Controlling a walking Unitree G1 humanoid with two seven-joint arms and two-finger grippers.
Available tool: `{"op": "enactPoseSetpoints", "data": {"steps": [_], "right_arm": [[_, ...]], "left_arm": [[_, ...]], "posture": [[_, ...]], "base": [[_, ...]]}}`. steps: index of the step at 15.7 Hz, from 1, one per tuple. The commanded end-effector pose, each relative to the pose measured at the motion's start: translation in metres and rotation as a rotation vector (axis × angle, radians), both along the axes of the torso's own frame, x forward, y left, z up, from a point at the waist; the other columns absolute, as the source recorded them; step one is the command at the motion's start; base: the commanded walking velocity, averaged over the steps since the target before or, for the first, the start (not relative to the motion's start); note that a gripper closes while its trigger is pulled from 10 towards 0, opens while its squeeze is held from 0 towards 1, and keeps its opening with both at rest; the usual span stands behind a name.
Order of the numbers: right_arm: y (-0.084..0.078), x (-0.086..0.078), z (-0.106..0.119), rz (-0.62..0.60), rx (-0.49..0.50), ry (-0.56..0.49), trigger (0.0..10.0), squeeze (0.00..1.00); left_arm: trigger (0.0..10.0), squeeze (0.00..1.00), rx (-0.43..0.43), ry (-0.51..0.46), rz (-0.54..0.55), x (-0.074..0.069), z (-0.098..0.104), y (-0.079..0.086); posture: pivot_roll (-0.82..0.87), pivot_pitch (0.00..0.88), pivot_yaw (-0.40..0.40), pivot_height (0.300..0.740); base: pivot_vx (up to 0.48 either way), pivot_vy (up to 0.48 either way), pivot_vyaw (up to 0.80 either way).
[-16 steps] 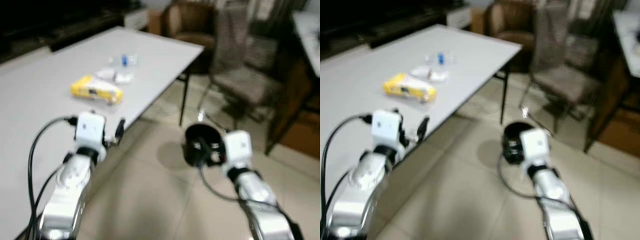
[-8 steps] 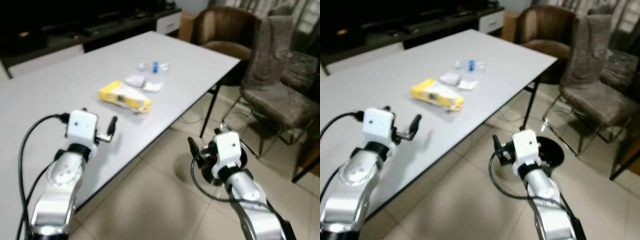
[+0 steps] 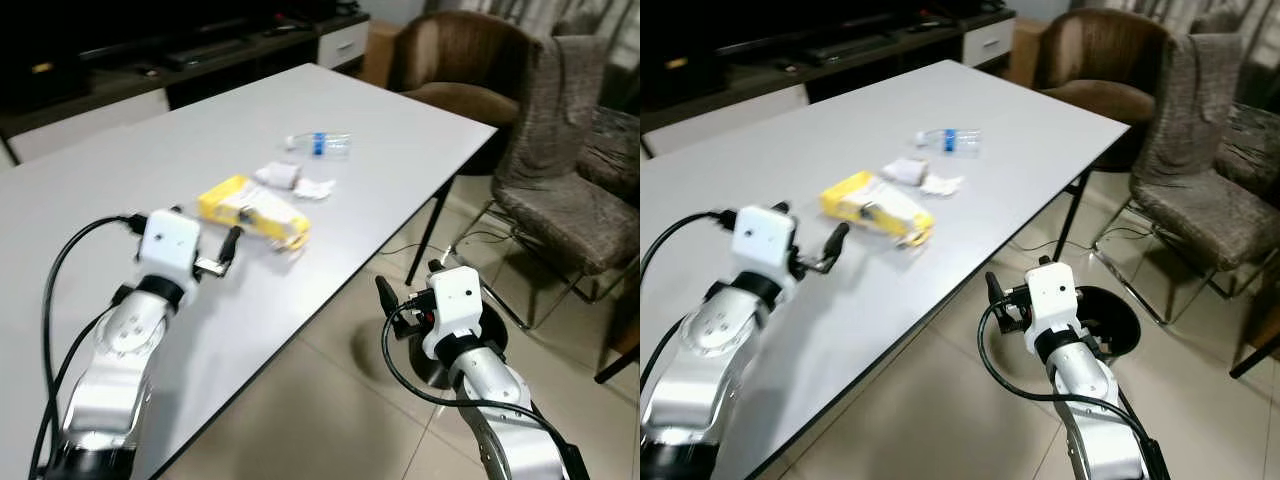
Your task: Picking trash to rubbish bin
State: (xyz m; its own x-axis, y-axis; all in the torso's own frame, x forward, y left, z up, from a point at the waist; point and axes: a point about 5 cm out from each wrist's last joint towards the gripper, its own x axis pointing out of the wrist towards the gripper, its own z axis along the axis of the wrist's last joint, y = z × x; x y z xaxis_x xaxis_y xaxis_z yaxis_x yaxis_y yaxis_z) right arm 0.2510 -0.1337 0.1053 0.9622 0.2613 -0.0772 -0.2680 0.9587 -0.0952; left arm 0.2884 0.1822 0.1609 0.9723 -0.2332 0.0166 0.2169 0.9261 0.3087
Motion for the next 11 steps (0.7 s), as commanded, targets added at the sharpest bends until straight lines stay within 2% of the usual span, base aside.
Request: {"op": "enactPoseSetpoints", "data": {"steps": [1, 4, 7, 11], "right_arm": [[-0.008, -0.001, -0.001, -0.030, 0.000, 0.009, 10.0, 0.00], [-0.009, -0.003, -0.001, -0.037, -0.001, 0.009, 10.0, 0.00], [-0.010, -0.006, -0.003, -0.044, -0.002, 0.016, 10.0, 0.00], [-0.010, -0.007, -0.003, -0.043, -0.003, 0.020, 10.0, 0.00]], "left_arm": [[10.0, 0.00, 0.033, 0.006, -0.088, 0.003, 0.000, -0.009], [10.0, 0.00, 0.079, 0.022, -0.151, 0.008, 0.000, -0.007], [10.0, 0.00, 0.164, 0.054, -0.254, 0.017, 0.002, 0.000], [10.0, 0.00, 0.243, 0.089, -0.334, 0.022, 0.000, 0.008]], "posture": [[-0.04, 0.000, -0.005, 0.740], [-0.04, 0.000, 0.003, 0.740], [-0.05, 0.000, 0.011, 0.740], [-0.05, 0.000, 0.015, 0.740]], "base": [[0.360, 0.000, 0.00], [0.352, 0.000, 0.00], [0.350, 0.000, 0.00], [0.322, 0.000, 0.00]]}}
